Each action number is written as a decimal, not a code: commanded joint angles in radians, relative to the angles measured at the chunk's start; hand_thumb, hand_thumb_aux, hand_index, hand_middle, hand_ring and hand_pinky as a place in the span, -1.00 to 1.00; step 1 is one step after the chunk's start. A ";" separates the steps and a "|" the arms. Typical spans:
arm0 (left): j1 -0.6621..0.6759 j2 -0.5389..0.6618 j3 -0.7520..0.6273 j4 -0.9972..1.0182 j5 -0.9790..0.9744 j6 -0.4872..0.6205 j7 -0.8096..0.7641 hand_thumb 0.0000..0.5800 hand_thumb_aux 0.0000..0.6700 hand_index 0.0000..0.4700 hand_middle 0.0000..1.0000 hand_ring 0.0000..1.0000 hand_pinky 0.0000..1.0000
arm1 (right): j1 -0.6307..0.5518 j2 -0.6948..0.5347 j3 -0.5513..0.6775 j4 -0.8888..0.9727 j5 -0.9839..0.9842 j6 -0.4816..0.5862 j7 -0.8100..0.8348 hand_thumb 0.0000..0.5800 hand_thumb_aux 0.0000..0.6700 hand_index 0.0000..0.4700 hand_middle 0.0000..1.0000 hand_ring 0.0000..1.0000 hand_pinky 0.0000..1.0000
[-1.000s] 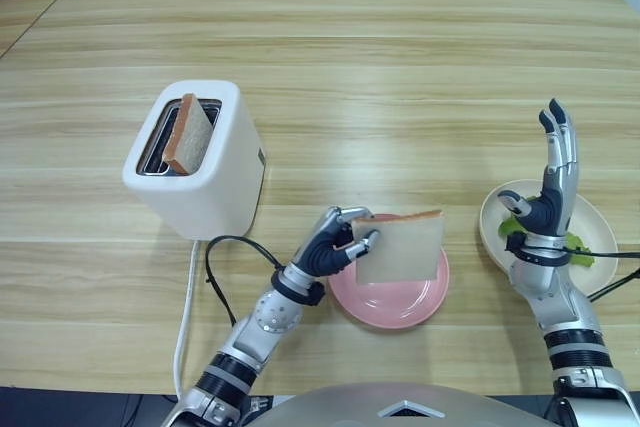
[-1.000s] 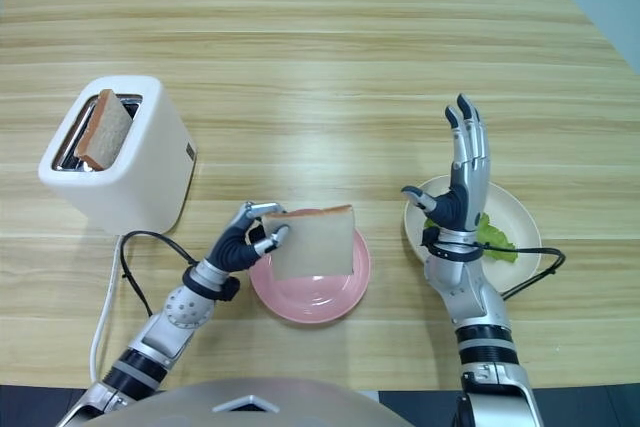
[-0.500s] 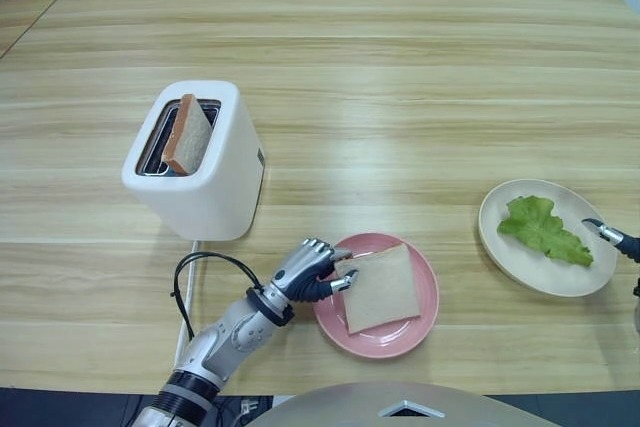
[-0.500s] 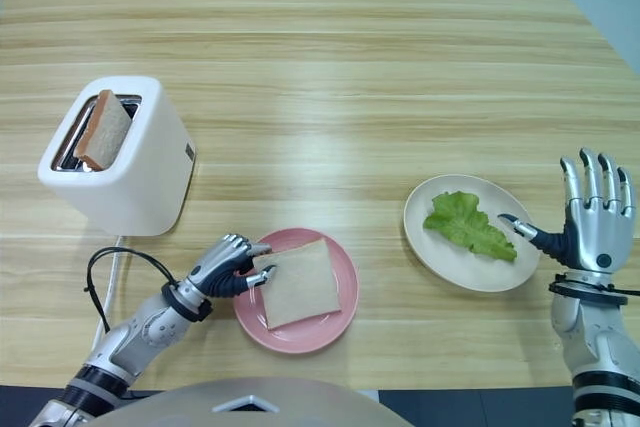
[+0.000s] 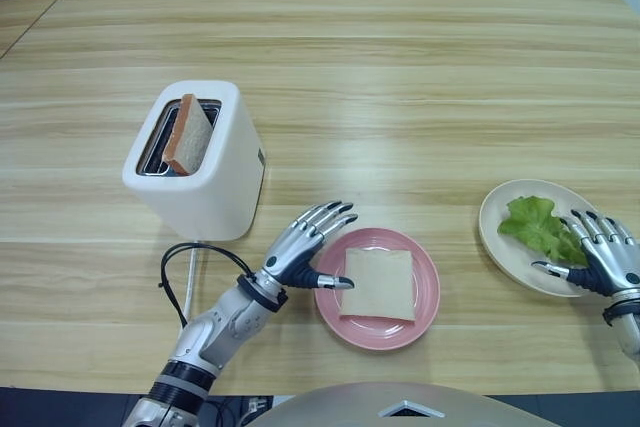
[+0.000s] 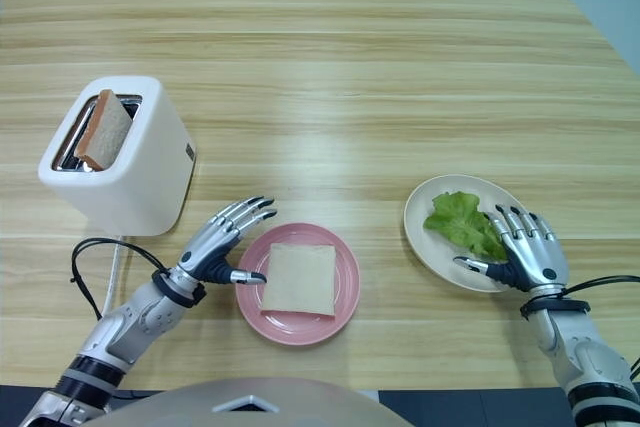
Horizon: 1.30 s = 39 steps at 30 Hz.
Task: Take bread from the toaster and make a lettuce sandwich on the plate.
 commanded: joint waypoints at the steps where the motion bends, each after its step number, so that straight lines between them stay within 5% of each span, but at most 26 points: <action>1: -0.011 -0.005 0.011 -0.015 0.008 -0.024 0.049 -1.00 -1.00 -1.00 -1.00 -1.00 -1.00 | -0.069 -0.001 0.032 0.072 0.000 0.004 -0.053 1.00 1.00 1.00 -1.00 -1.00 -1.00; 12: -0.012 -0.013 0.033 0.014 0.001 -0.017 0.111 -1.00 -1.00 -1.00 -1.00 -1.00 -1.00 | -0.089 -0.009 0.051 0.002 -0.014 0.007 -0.234 1.00 1.00 1.00 -1.00 -1.00 -1.00; 17: -0.020 -0.025 0.065 0.019 -0.012 -0.016 0.162 -1.00 -1.00 -1.00 -1.00 -1.00 -1.00 | -0.082 0.041 0.030 -0.167 0.064 -0.121 -0.310 1.00 1.00 1.00 -1.00 -1.00 -1.00; 22: -0.032 -0.039 0.087 0.024 -0.012 -0.012 0.208 -1.00 -1.00 -1.00 -1.00 -1.00 -1.00 | -0.120 0.121 0.121 -0.320 0.103 -0.310 -0.252 1.00 1.00 1.00 -1.00 -1.00 -1.00; 29: -0.056 -0.043 0.130 0.007 0.004 0.008 0.263 -1.00 -1.00 -1.00 -1.00 -1.00 -1.00 | -0.253 0.276 0.393 -0.228 -0.040 -0.478 -0.138 1.00 1.00 1.00 -1.00 -1.00 -1.00; 39: -0.042 0.045 0.357 -0.117 0.014 0.120 0.302 -1.00 -1.00 -1.00 -1.00 -1.00 -1.00 | -0.198 0.178 0.402 -0.236 -0.022 -0.544 0.013 1.00 1.00 1.00 -1.00 -1.00 -1.00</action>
